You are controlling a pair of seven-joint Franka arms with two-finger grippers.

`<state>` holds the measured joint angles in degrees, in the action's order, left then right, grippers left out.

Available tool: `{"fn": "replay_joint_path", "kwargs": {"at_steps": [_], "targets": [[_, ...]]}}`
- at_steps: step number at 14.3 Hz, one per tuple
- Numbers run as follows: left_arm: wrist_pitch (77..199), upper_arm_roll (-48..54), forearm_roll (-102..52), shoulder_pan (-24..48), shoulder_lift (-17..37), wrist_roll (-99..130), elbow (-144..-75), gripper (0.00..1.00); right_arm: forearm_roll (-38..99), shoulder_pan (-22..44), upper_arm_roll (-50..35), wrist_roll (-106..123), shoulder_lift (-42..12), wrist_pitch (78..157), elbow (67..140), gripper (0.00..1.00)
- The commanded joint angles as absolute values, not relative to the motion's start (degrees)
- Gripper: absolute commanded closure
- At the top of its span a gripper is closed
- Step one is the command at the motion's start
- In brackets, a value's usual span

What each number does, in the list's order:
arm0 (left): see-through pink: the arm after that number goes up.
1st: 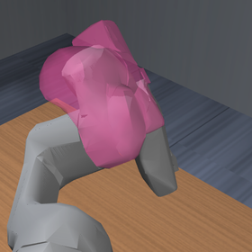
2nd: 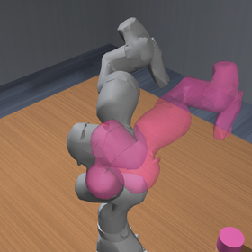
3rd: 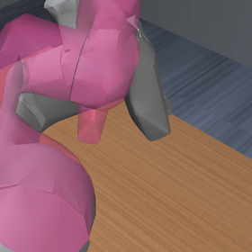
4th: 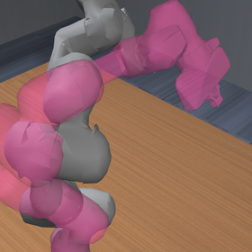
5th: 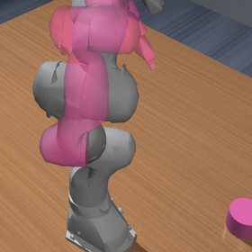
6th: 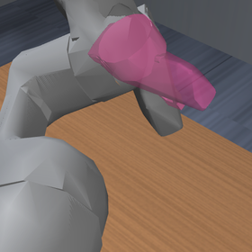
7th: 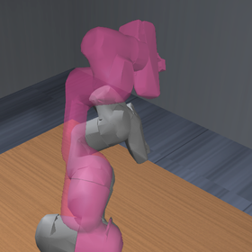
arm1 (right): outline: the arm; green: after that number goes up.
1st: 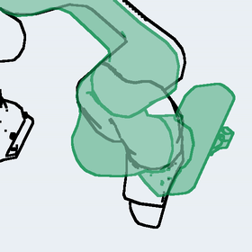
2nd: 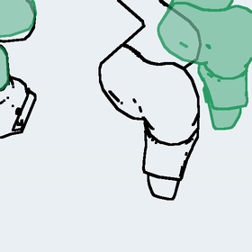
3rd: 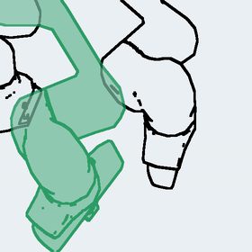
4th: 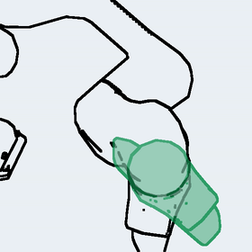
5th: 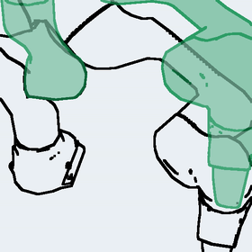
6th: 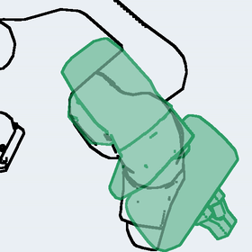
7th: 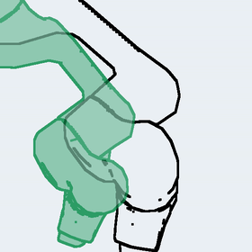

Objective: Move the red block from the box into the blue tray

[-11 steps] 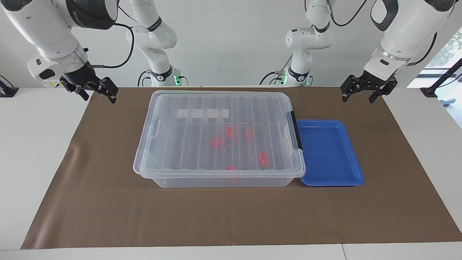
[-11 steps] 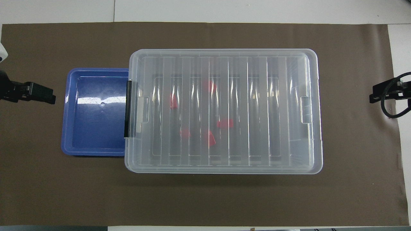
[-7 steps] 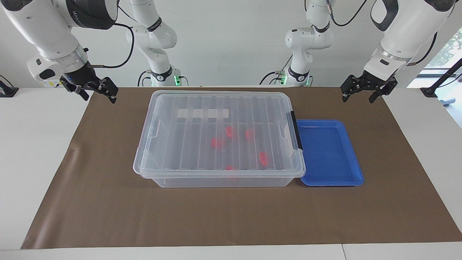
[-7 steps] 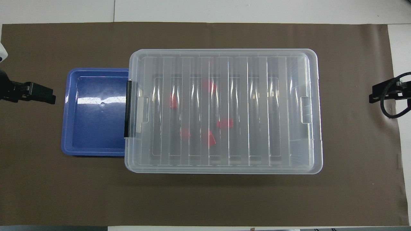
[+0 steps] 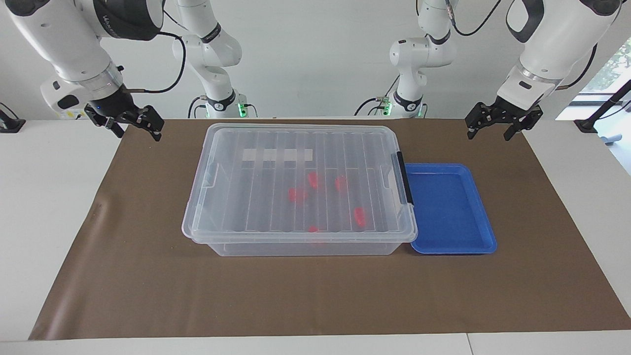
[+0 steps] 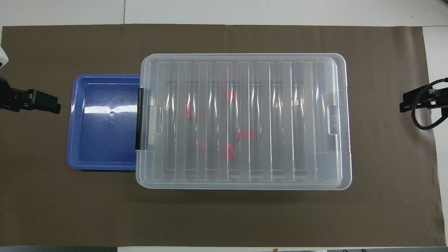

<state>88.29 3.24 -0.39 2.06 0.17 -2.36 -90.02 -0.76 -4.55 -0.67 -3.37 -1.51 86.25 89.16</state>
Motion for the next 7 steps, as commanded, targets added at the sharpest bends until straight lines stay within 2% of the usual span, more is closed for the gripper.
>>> {"fn": "replay_joint_path", "kwargs": {"at_steps": [1, 4, 7], "targets": [[87.8, 3.5, 0.3, 1.7, -1.1, -2.9, -91.1, 0.00, 0.1, -4.7, -2.0, -2.9, -1.1, 88.2, 90.2, 0.00], [87.8, 3.5, 0.3, 1.7, -1.1, -2.9, -91.1, 0.00, 0.1, -4.7, -3.2, -3.4, -1.1, 88.6, 90.8, 0.00], [87.8, 3.5, 0.3, 1.7, -1.1, -2.9, -91.1, 0.00, 0.1, -4.7, -5.6, -5.4, -1.1, 92.8, 94.3, 0.00]]}}
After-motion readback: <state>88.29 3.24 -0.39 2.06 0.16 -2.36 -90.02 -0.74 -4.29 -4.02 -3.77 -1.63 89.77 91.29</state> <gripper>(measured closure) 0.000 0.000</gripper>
